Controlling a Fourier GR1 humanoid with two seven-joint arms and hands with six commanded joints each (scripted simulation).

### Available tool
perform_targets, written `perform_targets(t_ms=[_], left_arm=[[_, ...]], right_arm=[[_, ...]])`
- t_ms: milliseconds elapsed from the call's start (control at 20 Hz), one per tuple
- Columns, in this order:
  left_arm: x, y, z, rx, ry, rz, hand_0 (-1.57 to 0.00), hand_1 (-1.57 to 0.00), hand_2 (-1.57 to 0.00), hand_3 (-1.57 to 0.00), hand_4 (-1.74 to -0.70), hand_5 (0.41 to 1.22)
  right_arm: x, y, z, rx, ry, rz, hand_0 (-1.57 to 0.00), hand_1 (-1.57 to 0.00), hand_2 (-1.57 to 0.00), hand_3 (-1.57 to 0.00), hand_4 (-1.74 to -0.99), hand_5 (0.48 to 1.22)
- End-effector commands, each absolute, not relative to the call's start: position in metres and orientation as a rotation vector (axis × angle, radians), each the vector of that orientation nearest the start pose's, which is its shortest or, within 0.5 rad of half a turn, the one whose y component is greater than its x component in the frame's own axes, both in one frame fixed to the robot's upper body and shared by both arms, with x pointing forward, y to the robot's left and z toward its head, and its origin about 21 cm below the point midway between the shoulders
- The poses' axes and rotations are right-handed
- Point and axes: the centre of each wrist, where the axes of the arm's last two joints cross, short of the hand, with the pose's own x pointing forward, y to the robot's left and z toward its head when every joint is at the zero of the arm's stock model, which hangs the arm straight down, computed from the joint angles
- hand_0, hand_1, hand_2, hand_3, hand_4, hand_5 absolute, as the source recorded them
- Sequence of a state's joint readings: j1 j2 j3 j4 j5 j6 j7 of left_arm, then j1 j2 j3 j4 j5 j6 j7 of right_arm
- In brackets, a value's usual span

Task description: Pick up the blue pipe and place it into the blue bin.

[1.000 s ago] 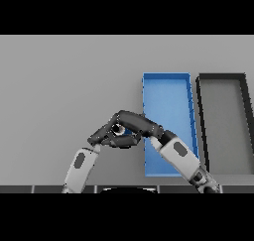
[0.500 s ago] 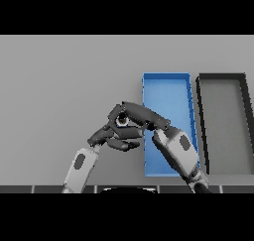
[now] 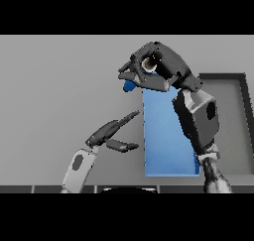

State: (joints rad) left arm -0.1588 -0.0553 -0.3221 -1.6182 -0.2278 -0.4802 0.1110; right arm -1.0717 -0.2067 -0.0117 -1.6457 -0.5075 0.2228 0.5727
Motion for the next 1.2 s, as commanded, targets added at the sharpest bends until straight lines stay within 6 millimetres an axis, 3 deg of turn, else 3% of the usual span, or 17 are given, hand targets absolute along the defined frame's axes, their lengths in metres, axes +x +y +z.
perform_targets(t_ms=[0,150,300,600,800,1100,1150], left_arm=[[0.265,0.120,0.048,-0.428,-1.544,-0.880,0.00,0.00,0.00,0.00,-0.89,0.425],[0.264,0.118,0.047,-0.432,-1.544,-0.881,0.00,0.00,0.00,0.00,-0.89,0.412],[0.265,0.121,0.047,-0.419,-1.559,-0.886,0.00,0.00,0.00,0.00,-0.87,0.413],[0.264,0.121,0.048,-0.415,-1.551,-0.892,0.00,0.00,0.00,0.00,-0.87,0.421],[0.259,0.123,0.045,-0.435,-1.550,-0.873,0.00,0.00,0.00,0.00,-0.88,0.425],[0.256,0.122,0.045,-0.439,-1.554,-0.878,0.00,0.00,0.00,0.00,-0.89,0.422],[0.256,0.123,0.045,-0.436,-1.553,-0.879,0.00,0.00,0.00,0.00,-0.89,0.420]], right_arm=[[0.331,-0.141,0.341,0.582,-1.928,0.671,-1.57,-1.57,-1.57,-1.57,-1.741,1.221],[0.354,-0.172,0.337,0.445,-1.910,0.591,-1.57,-1.57,-1.57,-1.57,-1.741,1.221],[0.367,-0.205,0.315,0.345,-1.844,0.520,-1.57,-1.57,-1.57,-1.57,-1.741,1.221],[0.358,-0.246,0.249,0.231,-1.684,0.404,-1.57,-1.57,-1.57,-1.57,-1.741,1.221],[0.345,-0.262,0.199,0.163,-1.545,0.327,-1.57,-1.57,-1.57,-1.57,-1.741,1.221],[0.327,-0.265,0.154,0.004,-1.337,0.227,-1.57,-1.57,-1.57,-1.52,-1.741,1.221],[0.326,-0.263,0.151,-0.007,-1.319,0.230,-1.57,-1.57,-1.57,-1.26,-1.741,1.221]])
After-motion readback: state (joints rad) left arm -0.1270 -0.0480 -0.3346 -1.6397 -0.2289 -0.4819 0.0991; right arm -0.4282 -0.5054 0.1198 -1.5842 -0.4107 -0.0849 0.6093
